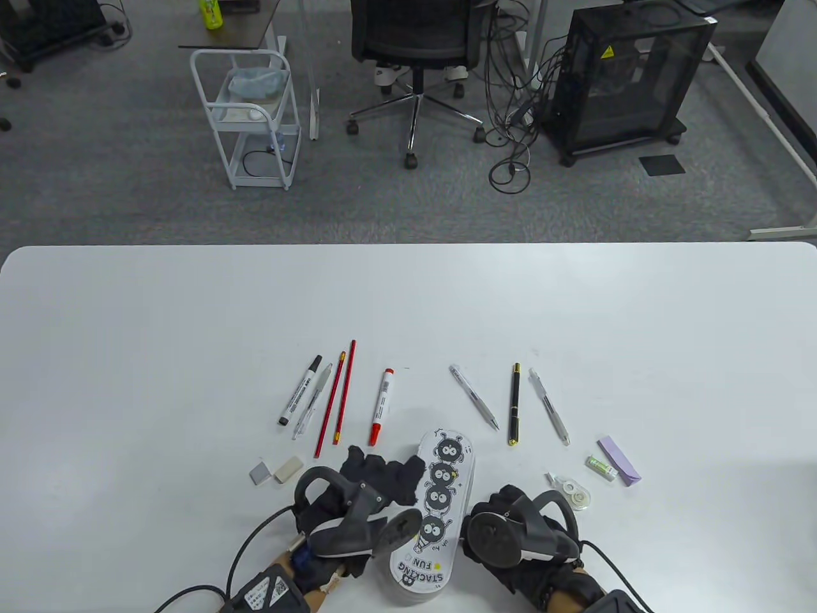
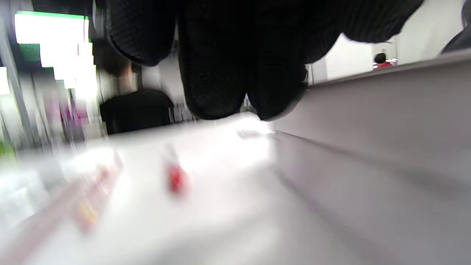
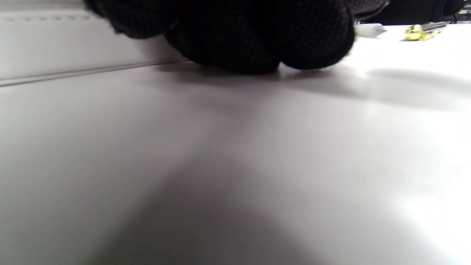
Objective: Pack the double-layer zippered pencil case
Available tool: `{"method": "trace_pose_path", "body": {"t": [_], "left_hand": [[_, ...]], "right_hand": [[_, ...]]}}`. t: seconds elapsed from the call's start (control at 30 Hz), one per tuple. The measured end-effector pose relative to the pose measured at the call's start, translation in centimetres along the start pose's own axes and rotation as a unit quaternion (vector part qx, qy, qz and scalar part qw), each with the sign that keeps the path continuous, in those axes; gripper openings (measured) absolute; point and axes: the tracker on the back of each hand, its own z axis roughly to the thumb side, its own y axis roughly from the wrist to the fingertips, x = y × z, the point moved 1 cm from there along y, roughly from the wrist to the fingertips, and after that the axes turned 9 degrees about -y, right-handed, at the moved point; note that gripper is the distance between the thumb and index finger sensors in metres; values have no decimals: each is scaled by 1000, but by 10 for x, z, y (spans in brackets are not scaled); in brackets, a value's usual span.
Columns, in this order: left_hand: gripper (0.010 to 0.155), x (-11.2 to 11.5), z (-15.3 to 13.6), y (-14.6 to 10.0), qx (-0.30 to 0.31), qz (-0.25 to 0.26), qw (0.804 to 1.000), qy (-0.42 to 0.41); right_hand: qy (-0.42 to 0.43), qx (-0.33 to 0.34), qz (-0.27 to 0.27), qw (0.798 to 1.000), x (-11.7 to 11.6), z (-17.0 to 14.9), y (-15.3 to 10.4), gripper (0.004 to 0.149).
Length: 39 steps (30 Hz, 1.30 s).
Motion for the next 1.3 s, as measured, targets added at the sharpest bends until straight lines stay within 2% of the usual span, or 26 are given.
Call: {"method": "trace_pose_path", "body": {"t": [0.07, 0.17, 0.27, 0.4, 0.47, 0.63, 0.8, 0.93, 1.07, 1.1, 1.17, 1.3], "left_hand": [[78, 12, -2, 3, -27, -64, 995, -66], [101, 25, 2, 7, -29, -122, 987, -99], [110, 35, 11, 9, -28, -156, 984, -83], [109, 48, 14, 8, -22, -144, 989, 0], [108, 48, 13, 7, -19, -134, 991, -16], [105, 52, 15, 5, -14, -119, 992, 25], [108, 52, 16, 5, -19, -130, 990, 49], [110, 48, 14, 2, -54, -138, 983, 112], [109, 47, -2, 2, -101, -135, 971, 170], [109, 48, -4, 2, -99, -140, 971, 168], [105, 48, -4, 2, -67, -116, 981, 140], [103, 48, -2, -2, 15, -99, 982, 158]], "right_hand": [[19, -12, -1, 1000, 1, 3, 0, 47], [68, -15, 23, 997, 1, 10, 3, 47], [77, -15, 19, 997, 0, 20, 5, 47], [76, -21, 15, 997, -1, 22, 5, 47], [76, -30, 11, 997, -1, 20, 3, 47], [-42, -138, -40, 989, 7, -1, -5, 46], [-49, -205, -44, 977, 6, -31, -11, 46], [-83, -229, -48, 969, 7, -41, -13, 45], [-92, -237, -52, 966, 8, -44, -13, 45], [-94, -236, -53, 966, 9, -44, -13, 46], [-104, -238, -58, 964, 10, -44, -13, 45], [-114, -250, -65, 959, 11, -54, -17, 45]]}}
